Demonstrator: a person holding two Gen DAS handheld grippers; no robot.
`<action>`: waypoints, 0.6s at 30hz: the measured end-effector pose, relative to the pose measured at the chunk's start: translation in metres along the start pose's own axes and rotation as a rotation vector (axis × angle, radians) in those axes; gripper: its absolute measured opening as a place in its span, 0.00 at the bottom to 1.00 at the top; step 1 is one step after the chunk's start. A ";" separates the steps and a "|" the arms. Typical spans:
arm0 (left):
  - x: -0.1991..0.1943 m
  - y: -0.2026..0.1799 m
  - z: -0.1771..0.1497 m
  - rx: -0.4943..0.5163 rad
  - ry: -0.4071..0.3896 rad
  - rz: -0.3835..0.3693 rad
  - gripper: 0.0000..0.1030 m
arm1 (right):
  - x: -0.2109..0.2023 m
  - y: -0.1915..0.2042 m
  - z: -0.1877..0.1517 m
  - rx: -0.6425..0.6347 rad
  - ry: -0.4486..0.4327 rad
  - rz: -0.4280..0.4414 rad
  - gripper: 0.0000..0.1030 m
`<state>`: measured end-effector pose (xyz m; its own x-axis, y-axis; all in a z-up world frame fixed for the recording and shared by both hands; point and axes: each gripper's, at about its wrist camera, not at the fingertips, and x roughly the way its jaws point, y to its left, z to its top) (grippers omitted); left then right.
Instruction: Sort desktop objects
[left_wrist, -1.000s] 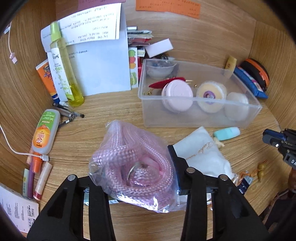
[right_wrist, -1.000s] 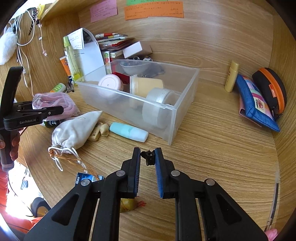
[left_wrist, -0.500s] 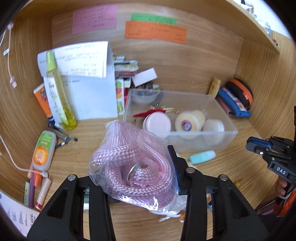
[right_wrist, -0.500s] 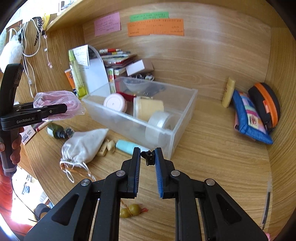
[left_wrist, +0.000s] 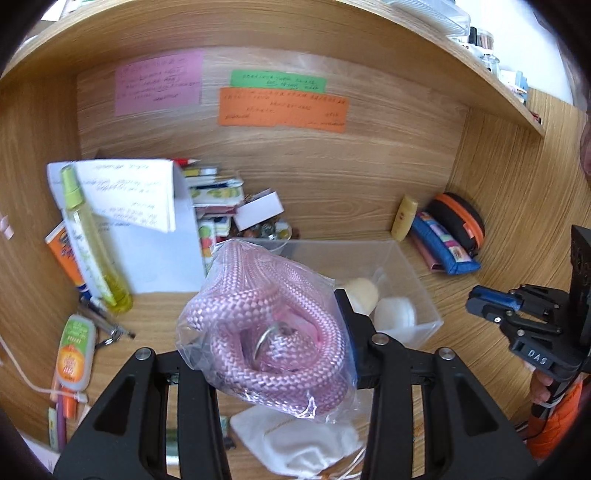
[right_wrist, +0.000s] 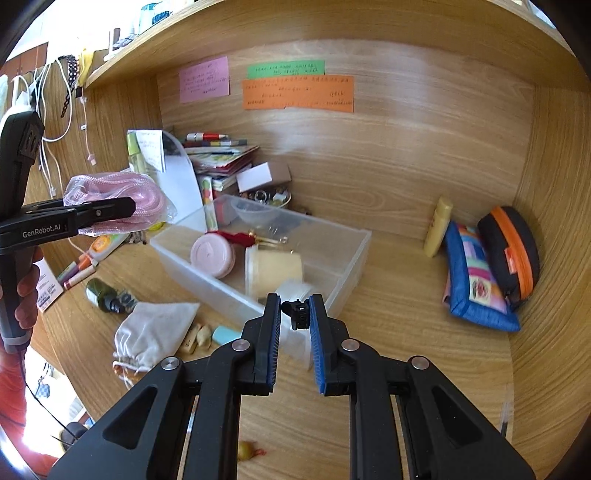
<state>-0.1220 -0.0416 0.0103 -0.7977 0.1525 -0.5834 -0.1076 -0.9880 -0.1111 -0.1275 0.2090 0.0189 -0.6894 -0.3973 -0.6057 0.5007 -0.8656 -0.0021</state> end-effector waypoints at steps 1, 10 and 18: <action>0.003 -0.002 0.003 0.002 0.001 -0.006 0.39 | 0.001 -0.001 0.002 -0.003 -0.002 -0.002 0.13; 0.047 -0.008 0.024 0.004 0.042 -0.048 0.39 | 0.026 -0.010 0.022 -0.006 0.010 -0.004 0.13; 0.093 -0.009 0.030 0.005 0.107 -0.075 0.39 | 0.059 -0.020 0.040 -0.003 0.037 0.002 0.13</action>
<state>-0.2136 -0.0196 -0.0187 -0.7195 0.2273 -0.6562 -0.1673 -0.9738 -0.1539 -0.1998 0.1904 0.0151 -0.6688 -0.3874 -0.6345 0.5035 -0.8640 -0.0033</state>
